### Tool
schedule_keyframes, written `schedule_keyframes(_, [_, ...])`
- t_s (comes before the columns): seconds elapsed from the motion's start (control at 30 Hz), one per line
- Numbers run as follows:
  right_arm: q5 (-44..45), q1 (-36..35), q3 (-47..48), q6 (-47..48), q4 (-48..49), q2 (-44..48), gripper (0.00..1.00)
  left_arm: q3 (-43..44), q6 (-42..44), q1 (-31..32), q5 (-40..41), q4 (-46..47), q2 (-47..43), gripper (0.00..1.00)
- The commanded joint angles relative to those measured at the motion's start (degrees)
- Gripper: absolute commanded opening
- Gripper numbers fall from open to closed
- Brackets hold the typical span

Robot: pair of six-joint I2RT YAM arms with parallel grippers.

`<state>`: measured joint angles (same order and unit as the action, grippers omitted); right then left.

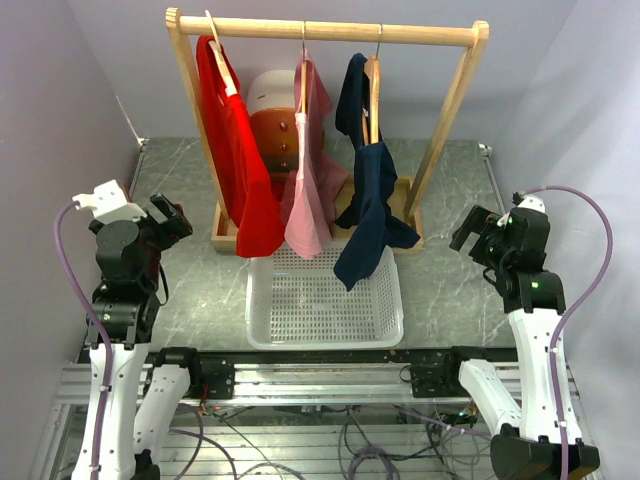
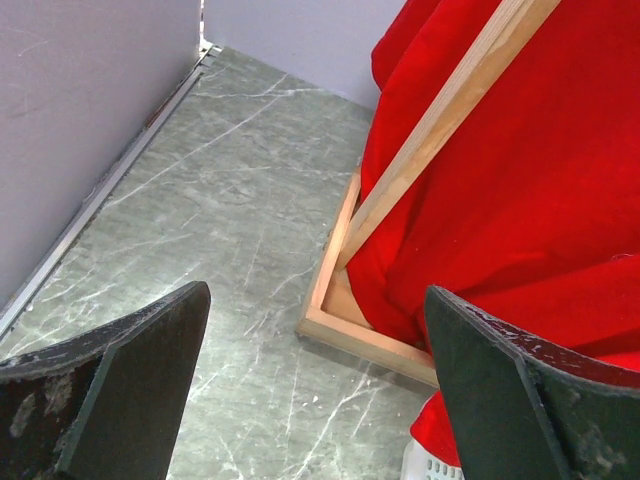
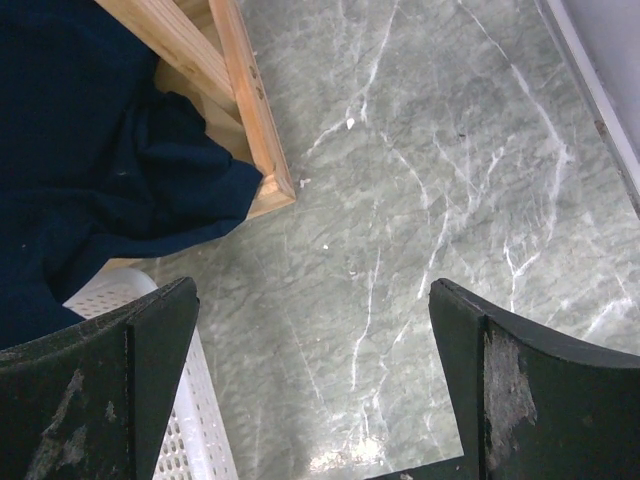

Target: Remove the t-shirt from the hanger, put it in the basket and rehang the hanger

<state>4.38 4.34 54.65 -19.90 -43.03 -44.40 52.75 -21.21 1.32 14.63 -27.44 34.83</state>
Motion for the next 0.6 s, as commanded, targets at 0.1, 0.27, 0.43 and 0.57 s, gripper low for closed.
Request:
schedule_keyframes(0.1, [1.5, 0.1, 2.4, 0.0, -0.9, 0.2, 1.00, 2.6, 1.1, -0.5, -0.2, 0.1, 1.1, 0.99])
schedule_keyframes(0.27, [0.0, 0.1, 2.5, 0.4, -1.4, 0.3, 1.00, 5.8, 1.7, -0.4, -3.2, -0.3, 3.2, 0.99])
schedule_keyframes(0.43, [0.1, 0.1, 4.2, 1.1, -1.5, 0.0, 1.00, 9.0, 2.8, -0.4, -5.5, 0.0, 4.7, 0.99])
schedule_keyframes(0.57, [0.0, 0.1, 4.1, 0.7, -0.9, 0.5, 1.00, 12.1, 2.7, -0.4, -5.3, -0.2, 5.7, 0.99])
